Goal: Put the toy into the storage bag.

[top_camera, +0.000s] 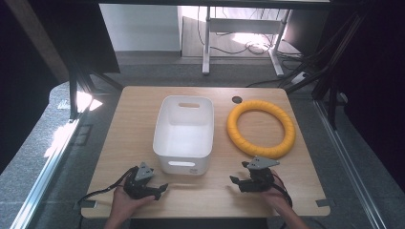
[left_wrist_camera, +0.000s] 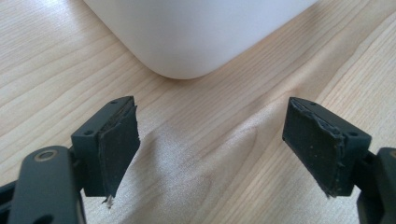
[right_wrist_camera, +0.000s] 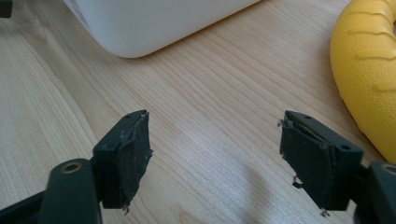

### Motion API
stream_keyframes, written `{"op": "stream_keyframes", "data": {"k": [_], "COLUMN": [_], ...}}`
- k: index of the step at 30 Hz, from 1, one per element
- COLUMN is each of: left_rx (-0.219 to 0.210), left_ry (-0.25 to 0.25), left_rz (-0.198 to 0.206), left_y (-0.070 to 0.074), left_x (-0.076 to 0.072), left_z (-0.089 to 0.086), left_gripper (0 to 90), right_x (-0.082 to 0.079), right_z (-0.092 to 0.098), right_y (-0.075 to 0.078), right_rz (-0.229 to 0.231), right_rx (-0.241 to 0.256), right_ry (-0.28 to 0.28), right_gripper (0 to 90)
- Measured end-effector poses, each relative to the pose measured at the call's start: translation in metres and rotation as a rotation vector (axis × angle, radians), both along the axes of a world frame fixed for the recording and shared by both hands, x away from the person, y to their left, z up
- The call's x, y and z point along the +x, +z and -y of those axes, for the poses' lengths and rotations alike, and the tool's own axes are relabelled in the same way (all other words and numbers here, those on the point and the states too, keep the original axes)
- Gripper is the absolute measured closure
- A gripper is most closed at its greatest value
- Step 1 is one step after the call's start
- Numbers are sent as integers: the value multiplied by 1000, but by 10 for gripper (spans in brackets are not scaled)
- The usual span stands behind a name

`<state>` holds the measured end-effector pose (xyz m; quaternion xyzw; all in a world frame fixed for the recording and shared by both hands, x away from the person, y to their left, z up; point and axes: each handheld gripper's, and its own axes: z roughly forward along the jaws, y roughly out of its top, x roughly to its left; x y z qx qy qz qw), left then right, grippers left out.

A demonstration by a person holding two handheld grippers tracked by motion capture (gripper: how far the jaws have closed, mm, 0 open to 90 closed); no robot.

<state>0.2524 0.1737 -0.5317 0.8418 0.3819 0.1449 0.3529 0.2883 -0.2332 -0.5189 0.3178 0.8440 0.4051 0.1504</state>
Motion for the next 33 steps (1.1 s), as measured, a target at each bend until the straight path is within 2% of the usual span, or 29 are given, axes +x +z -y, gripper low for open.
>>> {"op": "stream_keyframes", "data": {"k": [3,7,10,15,18,20,25,27,28,29,33], "left_rx": [4,3,11,18,48,55,45,42,46,46,46], "left_ry": [-5,-7,-7,-10,-6,-3,4,5,3,3,1], "left_rz": [-6,-9,-5,-7,-4,-3,-3,-2,-4,-4,-6], "left_y": [-2,-2,-1,-2,-4,-3,-2,-2,-1,-1,-2], "left_x": [0,0,0,0,1,1,1,1,1,1,1], "left_z": [1,2,2,2,2,2,2,2,2,2,3], "left_gripper": [188,188,188,188,188,188,188,188,188,188,188], "right_x": [-1,-2,-4,-3,-2,-2,5,6,7,7,15], "right_z": [2,1,-1,-2,-1,1,13,15,18,18,23], "right_y": [1,1,1,1,5,10,30,33,40,40,57], "right_rz": [-4,-5,-23,-38,-39,-25,-49,-47,-44,-44,-33], "right_rx": [17,7,-5,-1,-5,-11,15,8,-2,-2,-16], "right_ry": [10,20,36,47,53,56,64,66,72,72,101], "right_gripper": [260,257,253,262,265,268,274,282,285,285,298]}}
